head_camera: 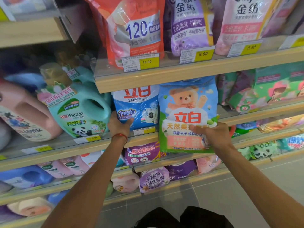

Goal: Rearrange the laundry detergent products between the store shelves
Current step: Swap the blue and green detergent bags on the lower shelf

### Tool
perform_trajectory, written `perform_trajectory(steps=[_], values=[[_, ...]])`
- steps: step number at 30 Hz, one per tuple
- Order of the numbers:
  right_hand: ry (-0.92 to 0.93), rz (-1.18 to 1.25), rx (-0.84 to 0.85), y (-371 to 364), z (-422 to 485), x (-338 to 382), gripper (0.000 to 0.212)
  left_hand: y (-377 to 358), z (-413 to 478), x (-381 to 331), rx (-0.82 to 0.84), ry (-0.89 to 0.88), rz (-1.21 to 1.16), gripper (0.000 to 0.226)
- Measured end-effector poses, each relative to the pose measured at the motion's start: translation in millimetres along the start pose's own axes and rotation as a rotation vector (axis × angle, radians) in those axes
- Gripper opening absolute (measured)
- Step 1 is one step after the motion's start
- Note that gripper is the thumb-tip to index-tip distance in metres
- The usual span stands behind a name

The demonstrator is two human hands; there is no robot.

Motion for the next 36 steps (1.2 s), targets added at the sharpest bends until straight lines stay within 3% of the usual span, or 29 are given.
perform_trajectory(steps=[5, 11, 16, 18, 20, 22, 24, 26, 28, 32, 36], values=[[-0.025, 0.001, -0.006, -0.4, -3.3, -3.9, 0.031, -0.4, -7.6, 2.4, -0.026, 0.061, 0.099, 0.038], [-0.069, 0.034, -0.012, -2.1, -9.4, -6.9, 0.024, 3.2, -14.3, 4.3, 0.086, 0.091, 0.212, 0.032], [-0.123, 0.065, 0.005, -2.2, -24.2, -1.2, 0.028, 22.8, -48.6, -14.8, 0.0, -0.042, -0.119, 0.048], [-0.144, 0.1, 0.038, -1.5, -33.0, 5.3, 0.031, 20.7, -60.8, -25.3, 0.162, 0.038, -0.236, 0.054], [-0.151, 0.124, 0.081, 0.6, -42.0, 12.5, 0.036, 10.2, -78.2, -41.6, 0.527, 0.224, -0.337, 0.063], [-0.154, 0.144, 0.111, 3.9, -51.0, 18.7, 0.042, 2.2, -97.4, -56.5, 0.825, 0.288, -0.348, 0.06], [-0.158, 0.145, 0.137, 9.1, -58.1, 23.1, 0.049, -7.0, -114.6, -65.7, 0.949, 0.292, -0.387, 0.061], [-0.15, 0.128, 0.168, 16.4, -61.0, 25.7, 0.057, -14.6, -125.5, -73.2, 0.913, 0.286, -0.364, 0.07], [-0.149, 0.098, 0.185, 26.4, -58.9, 28.0, 0.058, -20.1, -133.6, -81.5, 0.844, 0.21, -0.331, 0.065], [-0.113, 0.019, 0.262, 49.6, -47.2, 34.1, 0.032, -35.6, -148.8, -91.0, 0.738, 0.136, -0.256, 0.054], [-0.109, 0.054, 0.365, 81.2, -26.7, 37.5, 0.056, -60.8, -166.5, -108.3, 0.639, 0.182, -0.326, 0.047]])
Point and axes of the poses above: each hand's wrist, its own z-axis towards the middle knuckle, its own y-axis out of the back of the hand, x = y × z, the point moved 4 cm from there along z, towards the middle knuckle, and after that the axes turned 1 degree about -y, right-handed, at the moved point
